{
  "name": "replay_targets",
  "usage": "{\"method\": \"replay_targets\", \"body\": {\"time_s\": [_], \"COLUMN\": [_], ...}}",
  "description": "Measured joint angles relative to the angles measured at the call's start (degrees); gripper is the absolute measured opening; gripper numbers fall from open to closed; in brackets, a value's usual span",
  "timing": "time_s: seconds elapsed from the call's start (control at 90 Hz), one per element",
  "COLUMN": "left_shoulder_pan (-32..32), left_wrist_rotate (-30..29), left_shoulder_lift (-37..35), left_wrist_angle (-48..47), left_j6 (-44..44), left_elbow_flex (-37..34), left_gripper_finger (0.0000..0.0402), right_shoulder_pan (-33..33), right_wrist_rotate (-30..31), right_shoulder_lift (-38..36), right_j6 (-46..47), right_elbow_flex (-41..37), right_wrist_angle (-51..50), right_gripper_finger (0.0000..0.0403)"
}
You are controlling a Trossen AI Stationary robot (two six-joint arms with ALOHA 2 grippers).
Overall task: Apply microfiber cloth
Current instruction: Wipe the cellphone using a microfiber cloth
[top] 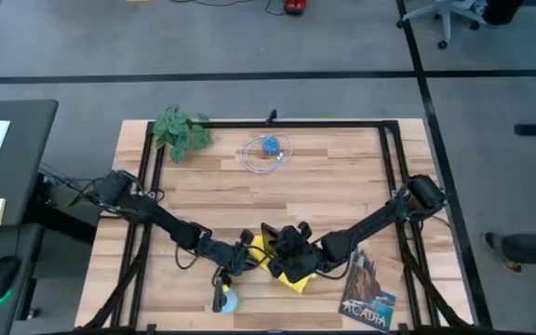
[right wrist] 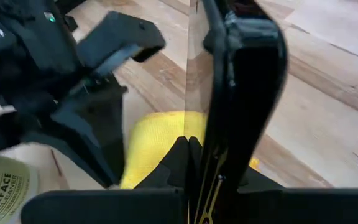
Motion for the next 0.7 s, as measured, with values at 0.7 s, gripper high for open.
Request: {"method": "replay_targets", "body": {"time_s": [0.7], "left_shoulder_pan": [-3.54], "left_wrist_rotate": [-24.07], "left_shoulder_lift": [-4.93], "left_wrist_angle": [-7.83], "left_j6": [6.13], "left_elbow_flex": [3.14], "left_gripper_finger": [0.0033], "right_shoulder_pan": [0.66], "right_wrist_rotate": [0.69], "right_shoulder_lift": [0.0], "right_j6": [2.1], "right_elbow_flex": [-0.56], "right_wrist_angle": [-2.71], "right_gripper_finger": [0.0012]}}
